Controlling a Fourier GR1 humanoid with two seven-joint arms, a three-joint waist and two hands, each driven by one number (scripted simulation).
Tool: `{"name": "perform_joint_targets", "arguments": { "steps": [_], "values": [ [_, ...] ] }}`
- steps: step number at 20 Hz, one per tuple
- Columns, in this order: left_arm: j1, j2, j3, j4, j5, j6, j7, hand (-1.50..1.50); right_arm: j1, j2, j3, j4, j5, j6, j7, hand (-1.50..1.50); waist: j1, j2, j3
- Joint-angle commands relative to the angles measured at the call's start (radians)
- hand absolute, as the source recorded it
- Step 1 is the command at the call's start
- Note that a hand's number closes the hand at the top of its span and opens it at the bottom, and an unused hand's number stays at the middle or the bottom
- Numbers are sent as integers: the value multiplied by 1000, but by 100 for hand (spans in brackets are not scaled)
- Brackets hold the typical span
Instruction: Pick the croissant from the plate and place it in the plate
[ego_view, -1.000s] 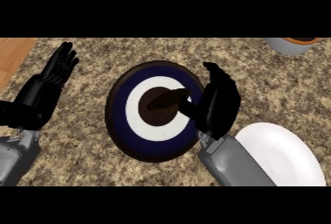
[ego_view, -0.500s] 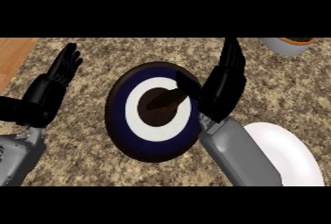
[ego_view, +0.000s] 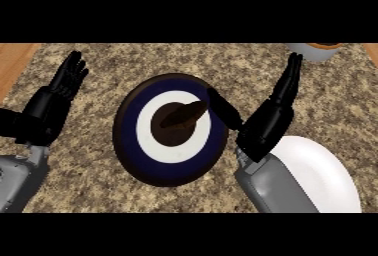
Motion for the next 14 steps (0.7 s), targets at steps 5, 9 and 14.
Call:
{"name": "perform_joint_targets", "arguments": {
  "steps": [5,9,14],
  "values": [
    [38,-3,6,-29,-22,20,3,0,329,5,170,-214,135,-200,189,-150,-39,-11,0],
    [69,9,32,-24,-17,8,-13,0,545,5,284,-353,211,-223,151,-150,-55,-10,-1],
    [58,40,67,-76,-7,-10,36,0,839,5,393,-416,352,-336,101,-150,-53,-5,0]
  ]
}}
